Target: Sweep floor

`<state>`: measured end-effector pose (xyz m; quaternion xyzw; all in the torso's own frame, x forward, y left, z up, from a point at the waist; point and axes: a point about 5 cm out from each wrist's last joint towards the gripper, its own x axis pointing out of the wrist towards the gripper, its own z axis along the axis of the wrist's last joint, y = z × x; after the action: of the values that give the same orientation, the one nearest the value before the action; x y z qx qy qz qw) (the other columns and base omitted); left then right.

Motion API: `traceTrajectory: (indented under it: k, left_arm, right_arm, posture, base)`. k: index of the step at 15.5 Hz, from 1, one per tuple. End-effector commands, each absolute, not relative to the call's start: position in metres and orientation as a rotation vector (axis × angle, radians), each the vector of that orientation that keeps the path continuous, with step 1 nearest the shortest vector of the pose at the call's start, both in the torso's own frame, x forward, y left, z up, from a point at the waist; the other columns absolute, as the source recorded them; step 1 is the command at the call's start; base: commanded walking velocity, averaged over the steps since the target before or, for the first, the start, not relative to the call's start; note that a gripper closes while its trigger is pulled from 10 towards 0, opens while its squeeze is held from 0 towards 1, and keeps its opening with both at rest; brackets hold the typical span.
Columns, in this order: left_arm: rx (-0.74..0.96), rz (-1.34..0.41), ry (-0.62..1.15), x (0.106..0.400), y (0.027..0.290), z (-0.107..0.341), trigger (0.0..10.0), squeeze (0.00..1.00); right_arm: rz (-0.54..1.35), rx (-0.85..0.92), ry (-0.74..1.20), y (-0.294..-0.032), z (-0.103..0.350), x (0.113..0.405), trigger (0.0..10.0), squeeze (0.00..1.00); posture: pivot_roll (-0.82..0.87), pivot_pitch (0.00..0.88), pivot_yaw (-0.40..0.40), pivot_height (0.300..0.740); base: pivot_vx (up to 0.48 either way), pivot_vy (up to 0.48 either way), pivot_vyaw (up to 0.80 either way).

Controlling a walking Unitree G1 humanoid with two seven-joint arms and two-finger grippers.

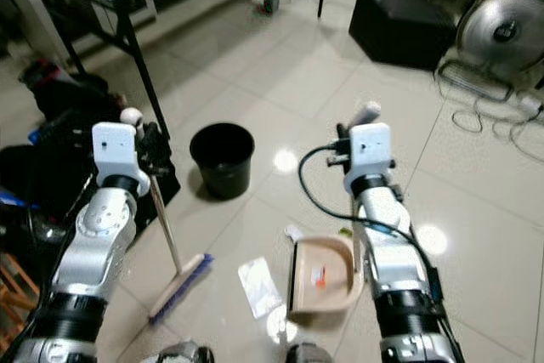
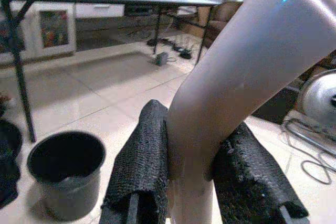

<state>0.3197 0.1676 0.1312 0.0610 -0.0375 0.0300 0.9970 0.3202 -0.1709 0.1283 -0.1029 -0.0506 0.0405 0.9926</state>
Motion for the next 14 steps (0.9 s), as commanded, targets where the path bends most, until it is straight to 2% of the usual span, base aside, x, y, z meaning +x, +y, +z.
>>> traceTrajectory:
  k: [1,3,9,14]
  left_arm:
    - [0.122,0.096,-0.127,0.323,0.175,0.14,10.0,0.0]
    - [0.083,0.104,-0.129,0.329,0.178,0.138,10.0,0.0]
    - [0.006,0.105,-0.176,0.336,0.167,0.133,10.0,0.0]
    - [0.01,0.128,-0.197,0.342,0.161,0.128,10.0,0.0]
  right_arm:
    - [0.12,-0.256,-0.137,-0.165,0.131,0.322,10.0,0.0]
    - [0.149,-0.291,-0.17,-0.156,0.133,0.327,10.0,0.0]
    - [0.163,-0.352,-0.328,-0.141,0.144,0.328,10.0,0.0]
    - [0.244,-0.387,-0.267,-0.123,0.118,0.318,10.0,0.0]
  posture:
    - [0.1,0.236,0.042,0.74]
    - [0.1,0.27,0.068,0.74]
    - [0.12,0.284,0.095,0.74]
    - [0.12,0.288,0.113,0.74]
  base:
    - [0.0,0.0,0.0]
    - [0.0,0.0,0.0]
    - [0.0,0.0,0.0]
    - [0.0,0.0,0.0]
